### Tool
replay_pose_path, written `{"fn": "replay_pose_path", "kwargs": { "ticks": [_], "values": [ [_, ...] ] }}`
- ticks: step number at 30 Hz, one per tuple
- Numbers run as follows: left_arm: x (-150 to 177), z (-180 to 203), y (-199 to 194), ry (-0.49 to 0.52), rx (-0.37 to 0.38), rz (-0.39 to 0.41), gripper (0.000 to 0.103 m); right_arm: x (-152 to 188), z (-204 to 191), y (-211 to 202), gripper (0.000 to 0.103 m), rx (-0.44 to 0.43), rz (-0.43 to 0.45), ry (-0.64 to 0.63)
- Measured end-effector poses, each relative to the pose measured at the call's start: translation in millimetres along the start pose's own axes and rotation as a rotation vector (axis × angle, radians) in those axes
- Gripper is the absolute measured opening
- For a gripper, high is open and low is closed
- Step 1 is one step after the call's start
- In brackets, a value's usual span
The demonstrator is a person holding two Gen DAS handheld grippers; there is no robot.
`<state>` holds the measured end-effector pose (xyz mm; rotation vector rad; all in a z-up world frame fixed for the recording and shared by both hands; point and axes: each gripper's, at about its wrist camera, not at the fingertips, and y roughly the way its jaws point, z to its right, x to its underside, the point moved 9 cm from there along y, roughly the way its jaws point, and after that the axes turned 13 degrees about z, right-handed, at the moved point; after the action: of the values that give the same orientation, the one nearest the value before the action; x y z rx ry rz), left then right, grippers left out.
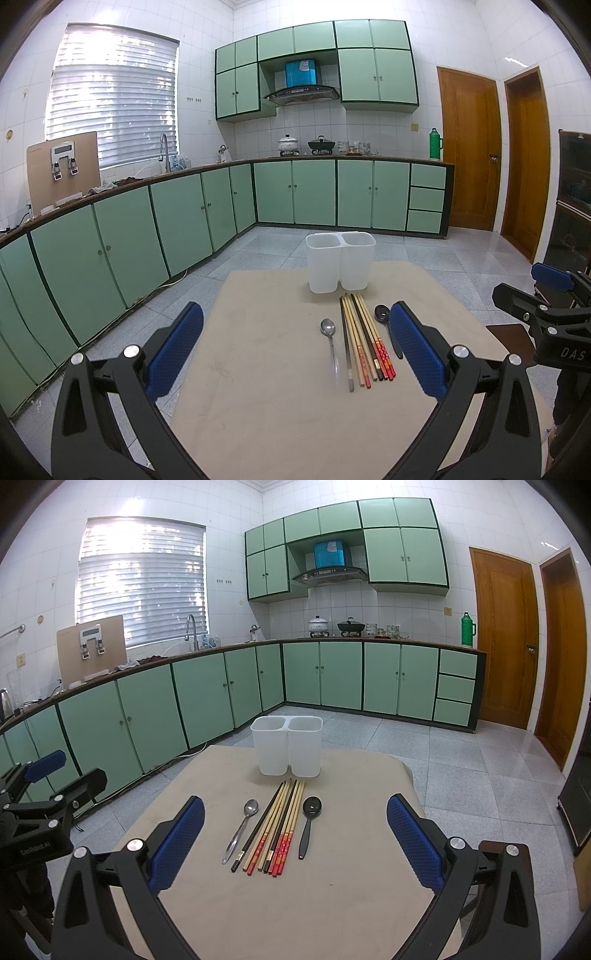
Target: Organize utensils
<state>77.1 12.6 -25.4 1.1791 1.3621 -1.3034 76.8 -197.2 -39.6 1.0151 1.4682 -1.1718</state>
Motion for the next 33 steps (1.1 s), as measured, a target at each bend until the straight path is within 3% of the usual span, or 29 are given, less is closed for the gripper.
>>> {"fn": "replay_pose_path", "kwargs": {
  "ticks": [23, 33],
  "values": [
    [9, 2, 11, 0.002, -0.006, -0.021, 0.098, 6, 0, 4, 0.097, 0.0, -0.011, 0.005],
    [21, 5, 40, 0.02, -0.011, -0.055, 0.098, 13, 6, 32, 0.097, 0.008, -0.051, 0.02]
  ]
}}
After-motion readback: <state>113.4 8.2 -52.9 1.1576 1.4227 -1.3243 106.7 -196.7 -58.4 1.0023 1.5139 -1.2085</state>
